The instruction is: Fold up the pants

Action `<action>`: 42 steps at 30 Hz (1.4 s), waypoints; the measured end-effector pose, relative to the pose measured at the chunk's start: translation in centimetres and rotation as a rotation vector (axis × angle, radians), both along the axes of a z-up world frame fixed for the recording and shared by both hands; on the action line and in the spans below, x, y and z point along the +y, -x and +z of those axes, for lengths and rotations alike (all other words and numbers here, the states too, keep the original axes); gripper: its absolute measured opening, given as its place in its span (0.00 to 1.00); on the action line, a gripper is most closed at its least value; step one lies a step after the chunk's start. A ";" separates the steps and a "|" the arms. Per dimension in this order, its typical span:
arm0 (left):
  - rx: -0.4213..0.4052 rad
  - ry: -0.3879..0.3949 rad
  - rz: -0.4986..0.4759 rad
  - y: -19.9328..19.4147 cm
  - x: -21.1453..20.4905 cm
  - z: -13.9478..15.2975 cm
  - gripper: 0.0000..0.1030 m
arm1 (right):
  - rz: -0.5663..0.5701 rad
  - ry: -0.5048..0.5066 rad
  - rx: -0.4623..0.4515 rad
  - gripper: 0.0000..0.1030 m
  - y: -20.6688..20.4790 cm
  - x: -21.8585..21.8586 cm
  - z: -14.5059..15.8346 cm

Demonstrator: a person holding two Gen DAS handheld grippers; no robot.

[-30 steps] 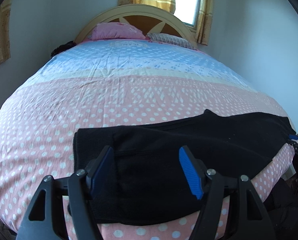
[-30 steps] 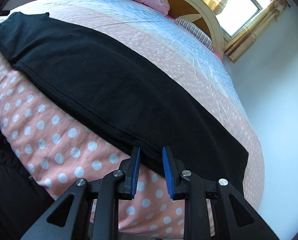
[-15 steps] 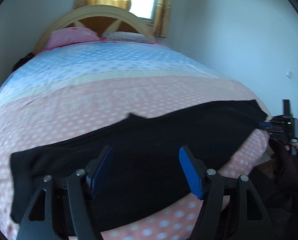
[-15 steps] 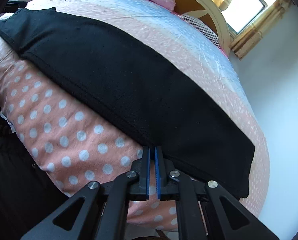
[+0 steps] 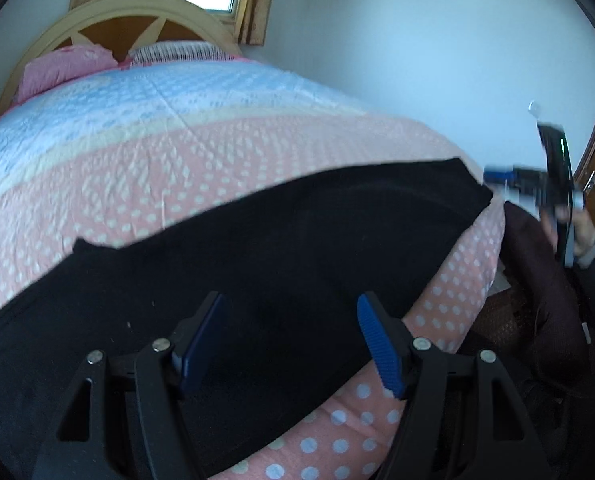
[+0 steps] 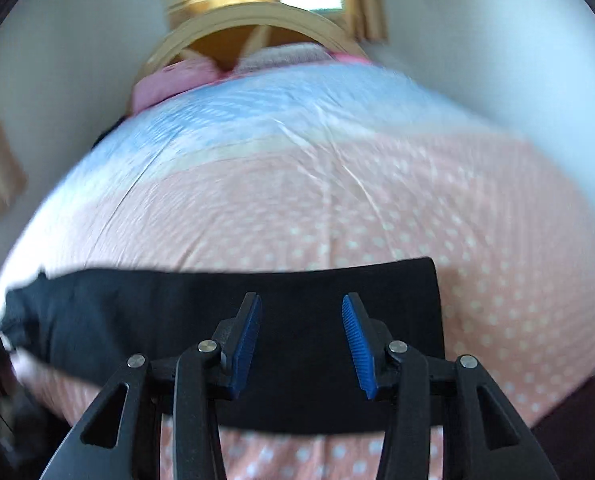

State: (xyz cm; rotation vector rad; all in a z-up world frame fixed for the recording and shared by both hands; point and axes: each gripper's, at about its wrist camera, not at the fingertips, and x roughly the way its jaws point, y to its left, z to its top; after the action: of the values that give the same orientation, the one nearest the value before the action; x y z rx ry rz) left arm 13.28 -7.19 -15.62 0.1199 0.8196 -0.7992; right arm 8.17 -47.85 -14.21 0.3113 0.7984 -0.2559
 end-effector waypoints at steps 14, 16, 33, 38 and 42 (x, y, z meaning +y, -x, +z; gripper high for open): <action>0.009 -0.072 0.000 1.4 1.0 -1.1 0.69 | 0.038 -0.029 0.041 0.42 4.7 1.8 0.1; 0.004 -0.069 0.016 1.4 2.1 -0.8 0.69 | 0.051 -0.037 0.138 0.42 4.7 2.3 -2.5; -0.090 -0.142 0.432 -0.1 18.3 0.3 0.69 | 0.513 -0.119 -0.002 0.42 -10.8 21.0 5.7; -0.066 -0.091 0.478 -0.3 20.1 -1.1 0.69 | 0.643 -0.216 0.039 0.42 -18.0 30.1 4.7; -0.103 -0.152 0.443 -0.2 18.9 -2.4 0.75 | 0.691 -0.311 0.111 0.42 -22.4 36.3 2.1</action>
State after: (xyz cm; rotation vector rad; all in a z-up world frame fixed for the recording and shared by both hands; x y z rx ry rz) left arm 13.43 11.74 -17.99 0.1080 0.7720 -0.3107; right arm 30.59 -11.57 -12.15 0.2958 1.0087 0.5072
